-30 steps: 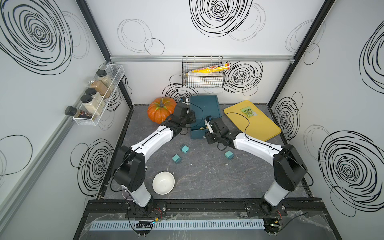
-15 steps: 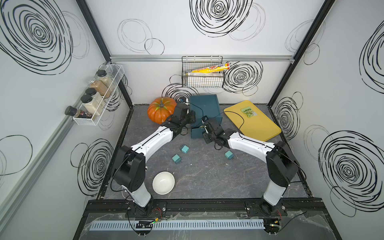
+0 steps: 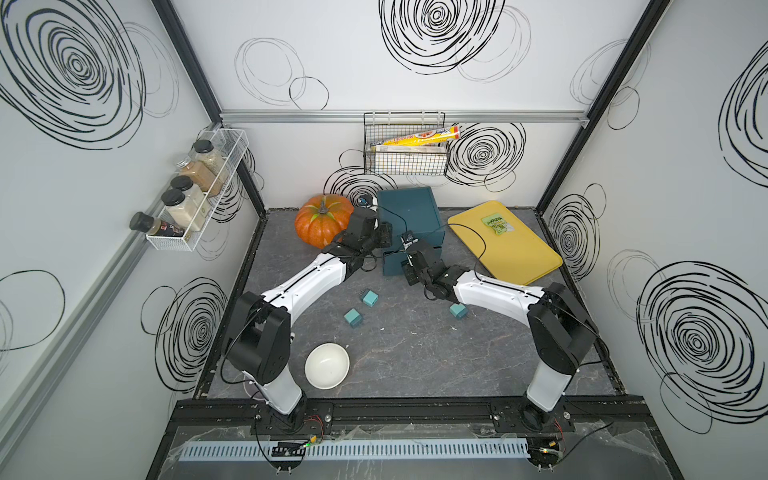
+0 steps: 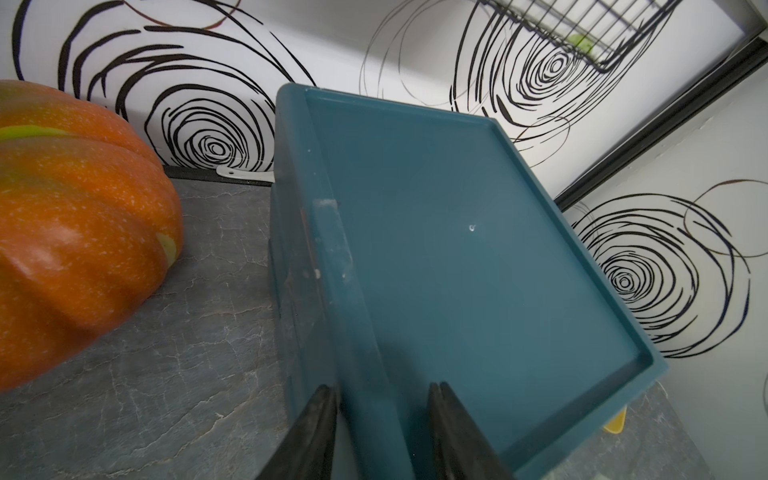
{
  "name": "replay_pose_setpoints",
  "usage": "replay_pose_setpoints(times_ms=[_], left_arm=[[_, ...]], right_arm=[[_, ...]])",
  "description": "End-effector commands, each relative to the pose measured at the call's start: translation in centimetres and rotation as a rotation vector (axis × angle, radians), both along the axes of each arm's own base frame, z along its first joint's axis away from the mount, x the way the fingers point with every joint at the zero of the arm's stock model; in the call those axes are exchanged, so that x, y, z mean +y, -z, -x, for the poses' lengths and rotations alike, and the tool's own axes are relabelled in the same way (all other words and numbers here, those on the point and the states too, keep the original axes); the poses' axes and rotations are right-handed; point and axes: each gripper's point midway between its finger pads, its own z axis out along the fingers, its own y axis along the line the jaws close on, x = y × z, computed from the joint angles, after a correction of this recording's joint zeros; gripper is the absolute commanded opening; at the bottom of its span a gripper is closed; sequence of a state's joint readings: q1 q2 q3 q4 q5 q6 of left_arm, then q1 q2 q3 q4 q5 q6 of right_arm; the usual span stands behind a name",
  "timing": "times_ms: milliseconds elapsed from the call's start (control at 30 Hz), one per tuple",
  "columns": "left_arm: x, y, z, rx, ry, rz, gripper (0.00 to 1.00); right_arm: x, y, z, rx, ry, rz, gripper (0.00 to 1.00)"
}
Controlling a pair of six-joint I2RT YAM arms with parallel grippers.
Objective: Place the plugs into the drawer by color
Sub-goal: Close the drawer in the storage box, then adjust the storage box at the center of the board.
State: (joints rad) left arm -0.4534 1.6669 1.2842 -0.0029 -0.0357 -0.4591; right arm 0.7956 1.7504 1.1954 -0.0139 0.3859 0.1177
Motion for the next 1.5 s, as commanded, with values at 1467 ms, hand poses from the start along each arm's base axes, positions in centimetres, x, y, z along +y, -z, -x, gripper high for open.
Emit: replay_pose_setpoints(times_ms=[1467], left_arm=[[-2.3, 6.9, 13.6, -0.021, 0.092, 0.864, 0.62]], right_arm=[[-5.7, -6.9, -1.3, 0.326, -0.168, -0.479, 0.49]])
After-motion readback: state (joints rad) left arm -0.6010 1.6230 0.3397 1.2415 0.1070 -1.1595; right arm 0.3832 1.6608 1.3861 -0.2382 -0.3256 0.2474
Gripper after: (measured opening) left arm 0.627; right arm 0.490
